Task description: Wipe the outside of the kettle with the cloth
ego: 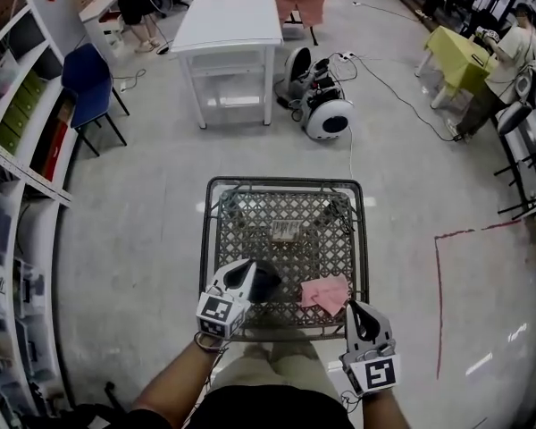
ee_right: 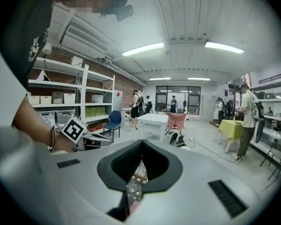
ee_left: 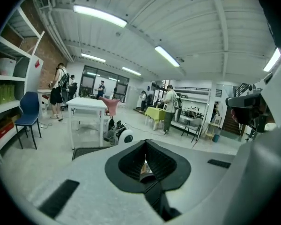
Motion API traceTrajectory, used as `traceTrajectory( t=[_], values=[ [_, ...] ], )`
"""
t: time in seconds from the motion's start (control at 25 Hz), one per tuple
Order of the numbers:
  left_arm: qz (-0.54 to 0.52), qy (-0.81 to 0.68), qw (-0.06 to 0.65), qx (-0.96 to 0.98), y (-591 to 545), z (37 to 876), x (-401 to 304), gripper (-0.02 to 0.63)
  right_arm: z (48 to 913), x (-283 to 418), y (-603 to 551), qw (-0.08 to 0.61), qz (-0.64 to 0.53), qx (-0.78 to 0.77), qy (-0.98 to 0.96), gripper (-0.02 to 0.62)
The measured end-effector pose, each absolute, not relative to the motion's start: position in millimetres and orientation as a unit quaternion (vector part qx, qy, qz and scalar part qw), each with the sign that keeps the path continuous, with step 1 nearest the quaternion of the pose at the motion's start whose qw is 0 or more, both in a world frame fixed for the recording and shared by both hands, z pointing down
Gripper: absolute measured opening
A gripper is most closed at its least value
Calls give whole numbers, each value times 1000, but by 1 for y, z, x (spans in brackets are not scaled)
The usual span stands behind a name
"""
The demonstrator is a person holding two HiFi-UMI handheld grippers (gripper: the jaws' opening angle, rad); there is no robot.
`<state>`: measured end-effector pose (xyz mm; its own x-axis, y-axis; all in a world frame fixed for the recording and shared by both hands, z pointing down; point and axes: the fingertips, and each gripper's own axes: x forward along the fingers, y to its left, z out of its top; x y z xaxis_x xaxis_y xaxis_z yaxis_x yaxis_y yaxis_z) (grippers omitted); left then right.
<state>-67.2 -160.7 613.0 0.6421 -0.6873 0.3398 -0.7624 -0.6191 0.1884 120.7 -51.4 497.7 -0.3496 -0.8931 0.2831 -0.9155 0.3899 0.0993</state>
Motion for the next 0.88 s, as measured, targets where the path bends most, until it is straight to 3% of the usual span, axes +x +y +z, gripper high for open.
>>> traceTrajectory(
  t=[0.52,0.64,0.8,0.88],
  values=[
    [222,-367,90,899,-154,641,-31,9,698,155,-63,268,196,502,-799,8],
    [223,-371,107,895,-155,645,-34,9,745,157,-55,300,237,479,-790,17],
    [240,-363,109,894,-153,653,-32,9,798,158,-45,332,288,448,-779,194],
    [241,-359,116,894,-152,654,-30,9,819,162,-44,350,298,439,-772,213]
  ],
)
